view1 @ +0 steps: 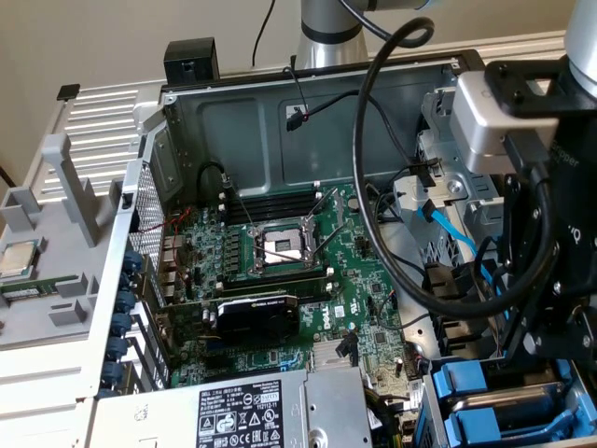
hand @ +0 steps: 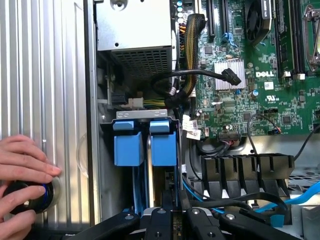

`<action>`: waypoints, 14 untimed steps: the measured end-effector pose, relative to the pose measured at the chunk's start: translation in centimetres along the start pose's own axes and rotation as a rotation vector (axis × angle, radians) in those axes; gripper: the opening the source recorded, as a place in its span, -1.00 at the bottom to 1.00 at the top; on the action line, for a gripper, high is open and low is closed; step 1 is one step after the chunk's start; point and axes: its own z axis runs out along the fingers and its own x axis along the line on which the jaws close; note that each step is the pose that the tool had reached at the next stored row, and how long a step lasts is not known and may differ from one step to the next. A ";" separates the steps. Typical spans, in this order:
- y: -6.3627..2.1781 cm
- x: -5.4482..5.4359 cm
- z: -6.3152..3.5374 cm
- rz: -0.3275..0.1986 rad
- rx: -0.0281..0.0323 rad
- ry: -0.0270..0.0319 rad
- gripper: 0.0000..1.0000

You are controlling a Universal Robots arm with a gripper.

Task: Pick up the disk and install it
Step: 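Insert the second disk wire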

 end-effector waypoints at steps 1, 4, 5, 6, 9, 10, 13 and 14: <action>0.00 0.0 0.00 0.000 0.0004 0.0001 -0.66; 0.03 0.0 0.01 0.000 0.0011 -0.0002 -0.66; 0.06 0.0 0.02 0.000 0.0010 -0.0004 -0.66; 0.09 0.0 0.02 0.000 0.0012 -0.0002 -0.66; 0.12 0.0 0.03 0.000 0.0017 0.0000 -0.66; 0.12 0.0 0.04 0.000 0.0018 0.0001 -0.66; 0.12 0.0 0.07 0.000 0.0018 0.0000 -0.66; 0.12 0.0 0.07 0.000 0.0018 0.0000 -0.66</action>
